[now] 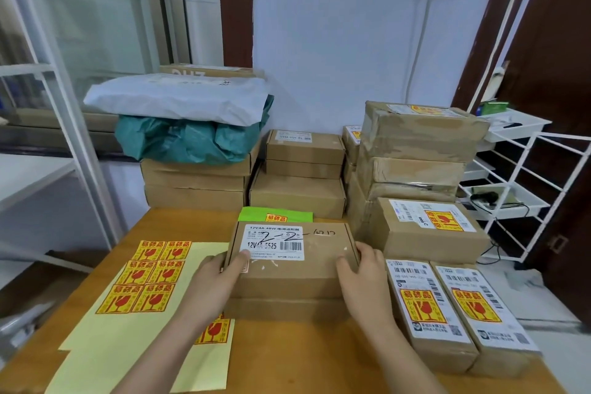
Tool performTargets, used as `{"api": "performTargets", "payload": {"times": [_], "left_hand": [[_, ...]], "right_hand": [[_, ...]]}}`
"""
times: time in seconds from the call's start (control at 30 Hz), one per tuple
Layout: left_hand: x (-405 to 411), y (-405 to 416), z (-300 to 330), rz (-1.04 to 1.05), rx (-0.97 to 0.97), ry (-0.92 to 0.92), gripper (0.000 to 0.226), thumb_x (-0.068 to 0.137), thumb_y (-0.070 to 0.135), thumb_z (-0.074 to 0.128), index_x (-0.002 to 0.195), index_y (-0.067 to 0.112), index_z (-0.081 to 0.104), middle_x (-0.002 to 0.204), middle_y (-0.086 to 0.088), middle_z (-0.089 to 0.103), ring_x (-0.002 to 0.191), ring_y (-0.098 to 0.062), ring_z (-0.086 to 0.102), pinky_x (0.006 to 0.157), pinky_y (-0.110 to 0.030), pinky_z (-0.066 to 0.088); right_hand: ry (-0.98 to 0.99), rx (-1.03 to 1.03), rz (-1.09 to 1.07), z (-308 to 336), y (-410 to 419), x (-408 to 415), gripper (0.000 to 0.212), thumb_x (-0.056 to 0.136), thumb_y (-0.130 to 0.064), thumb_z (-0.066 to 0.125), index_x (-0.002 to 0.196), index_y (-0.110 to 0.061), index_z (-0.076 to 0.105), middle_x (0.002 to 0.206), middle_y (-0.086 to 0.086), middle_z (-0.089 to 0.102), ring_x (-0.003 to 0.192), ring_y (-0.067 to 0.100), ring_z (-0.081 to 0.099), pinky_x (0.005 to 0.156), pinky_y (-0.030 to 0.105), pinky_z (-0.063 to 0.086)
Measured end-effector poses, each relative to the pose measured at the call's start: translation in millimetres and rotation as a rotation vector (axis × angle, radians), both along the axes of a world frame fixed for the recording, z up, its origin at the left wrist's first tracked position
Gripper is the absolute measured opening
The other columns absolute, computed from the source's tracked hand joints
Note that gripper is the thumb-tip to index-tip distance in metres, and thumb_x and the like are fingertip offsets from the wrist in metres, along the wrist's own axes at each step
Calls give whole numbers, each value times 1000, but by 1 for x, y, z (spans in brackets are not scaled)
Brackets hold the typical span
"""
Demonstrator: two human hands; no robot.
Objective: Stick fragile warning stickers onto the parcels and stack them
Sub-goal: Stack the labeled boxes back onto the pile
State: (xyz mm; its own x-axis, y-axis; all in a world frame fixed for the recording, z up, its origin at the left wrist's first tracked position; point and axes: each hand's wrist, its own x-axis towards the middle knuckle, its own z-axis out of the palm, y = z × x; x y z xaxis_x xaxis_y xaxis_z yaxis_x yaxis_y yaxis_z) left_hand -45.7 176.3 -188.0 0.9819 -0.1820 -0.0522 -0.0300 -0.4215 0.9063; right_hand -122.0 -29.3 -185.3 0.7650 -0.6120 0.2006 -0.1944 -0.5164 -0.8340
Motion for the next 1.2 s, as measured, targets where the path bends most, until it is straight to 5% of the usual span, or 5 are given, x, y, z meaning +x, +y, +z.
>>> {"api": "performTargets", "payload": {"times": [0.2, 0.43, 0.8, 1.0, 1.2], "left_hand": [[2, -1, -1, -3, -1, -7, 51, 81, 68, 39, 111, 31, 60, 110, 0, 60, 97, -17, 59, 87, -40, 51], [6, -12, -5, -26, -13, -36, 28, 96, 48, 41, 99, 28, 62, 104, 0, 63, 93, -16, 59, 77, -33, 49], [12, -11, 1, -57, -174, 49, 25, 99, 43, 39, 83, 35, 57, 89, 13, 62, 87, -9, 57, 83, -32, 48], [11, 24, 1, -28, -101, -86, 45, 97, 42, 43, 130, 14, 55, 129, -4, 58, 119, -21, 52, 105, -45, 41], [5, 74, -3, -43, 138, -354, 36, 97, 33, 47, 122, 12, 63, 123, 0, 59, 108, -12, 50, 88, -25, 34]], "right_hand": [[-16, 35, 6, 2, 3, -3, 43, 95, -22, 50, 136, -11, 43, 115, -5, 36, 100, 8, 37, 85, 23, 31], [10, 40, -61, 2, -3, -1, 46, 95, -23, 50, 138, -8, 42, 134, 6, 40, 103, 12, 40, 90, 27, 33], [150, -292, -149, 23, 3, -3, 58, 94, -24, 50, 145, -4, 31, 145, 13, 36, 132, 28, 35, 104, 39, 35], [-54, -616, 19, 35, 59, -8, 34, 89, -19, 55, 121, -6, 56, 116, 10, 56, 108, 29, 49, 85, 38, 42], [-108, -647, 324, 13, 135, 4, 31, 85, -28, 40, 93, -11, 65, 95, 2, 61, 90, 23, 56, 72, 36, 52]]}}
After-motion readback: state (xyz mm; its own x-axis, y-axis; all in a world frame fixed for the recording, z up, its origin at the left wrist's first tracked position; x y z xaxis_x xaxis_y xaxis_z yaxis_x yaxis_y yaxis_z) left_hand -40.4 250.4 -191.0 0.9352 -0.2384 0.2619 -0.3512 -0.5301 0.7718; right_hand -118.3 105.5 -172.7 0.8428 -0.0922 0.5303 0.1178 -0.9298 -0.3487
